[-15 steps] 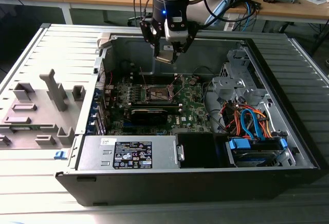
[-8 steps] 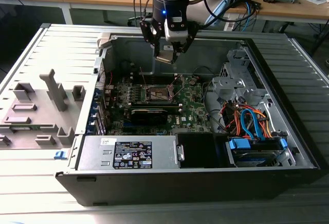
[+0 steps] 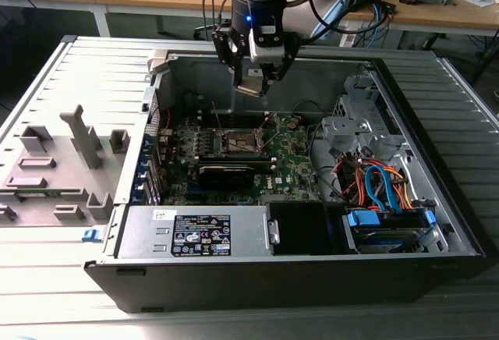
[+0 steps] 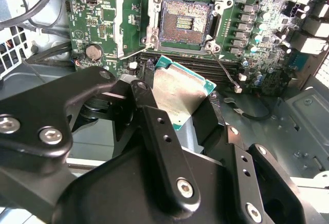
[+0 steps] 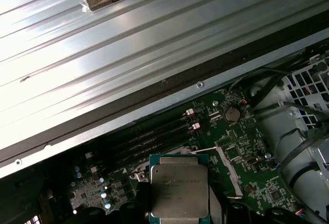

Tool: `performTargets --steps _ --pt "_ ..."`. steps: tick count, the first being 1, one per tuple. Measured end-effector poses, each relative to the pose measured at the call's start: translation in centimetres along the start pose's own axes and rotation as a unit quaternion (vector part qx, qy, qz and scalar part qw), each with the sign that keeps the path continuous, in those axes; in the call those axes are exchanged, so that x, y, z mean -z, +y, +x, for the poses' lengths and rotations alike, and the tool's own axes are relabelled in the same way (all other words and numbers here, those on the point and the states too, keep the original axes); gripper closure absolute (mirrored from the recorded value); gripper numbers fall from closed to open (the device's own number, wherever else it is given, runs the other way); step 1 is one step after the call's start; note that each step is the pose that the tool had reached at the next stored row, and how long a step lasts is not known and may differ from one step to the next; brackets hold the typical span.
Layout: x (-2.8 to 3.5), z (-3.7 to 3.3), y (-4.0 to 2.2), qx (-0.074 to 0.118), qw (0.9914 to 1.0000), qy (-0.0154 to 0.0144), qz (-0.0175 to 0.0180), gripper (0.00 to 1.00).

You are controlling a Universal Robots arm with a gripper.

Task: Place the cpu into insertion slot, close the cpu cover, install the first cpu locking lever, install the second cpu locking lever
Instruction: 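Place the cpu into insertion slot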

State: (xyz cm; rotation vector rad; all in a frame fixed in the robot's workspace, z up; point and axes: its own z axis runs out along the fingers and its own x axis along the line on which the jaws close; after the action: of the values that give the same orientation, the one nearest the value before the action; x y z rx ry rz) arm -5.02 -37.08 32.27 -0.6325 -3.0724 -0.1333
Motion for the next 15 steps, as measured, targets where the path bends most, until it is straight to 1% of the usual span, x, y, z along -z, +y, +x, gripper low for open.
performTargets --steps 15 --pt "-0.01 0.00 0.00 -0.003 0.99999 -0.0002 -0.0001 0.46"
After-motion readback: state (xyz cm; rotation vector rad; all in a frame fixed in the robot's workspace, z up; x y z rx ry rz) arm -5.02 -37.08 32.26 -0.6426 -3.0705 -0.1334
